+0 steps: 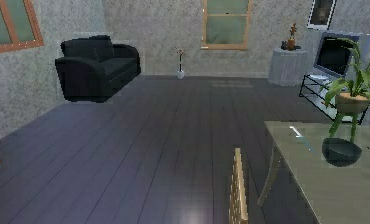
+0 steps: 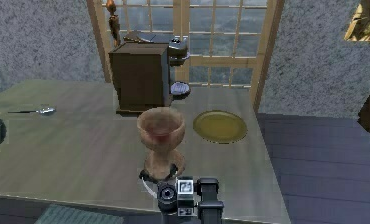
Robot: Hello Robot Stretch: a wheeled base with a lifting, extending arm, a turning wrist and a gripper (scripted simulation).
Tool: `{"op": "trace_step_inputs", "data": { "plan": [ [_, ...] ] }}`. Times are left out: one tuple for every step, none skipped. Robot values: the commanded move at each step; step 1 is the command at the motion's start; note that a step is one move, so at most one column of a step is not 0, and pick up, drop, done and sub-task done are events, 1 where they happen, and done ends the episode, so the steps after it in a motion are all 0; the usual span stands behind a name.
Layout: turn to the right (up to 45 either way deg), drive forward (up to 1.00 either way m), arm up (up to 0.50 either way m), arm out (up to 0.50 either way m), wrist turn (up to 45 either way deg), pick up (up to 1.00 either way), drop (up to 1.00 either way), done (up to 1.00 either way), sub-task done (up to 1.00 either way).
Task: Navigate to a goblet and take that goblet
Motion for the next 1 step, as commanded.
{"op": "trace_step_inputs", "data": {
  "plan": [
    [0.0,0.00,0.00,0.00,0.0,0.00,0.00,1.00,0.00]
  ]
}}
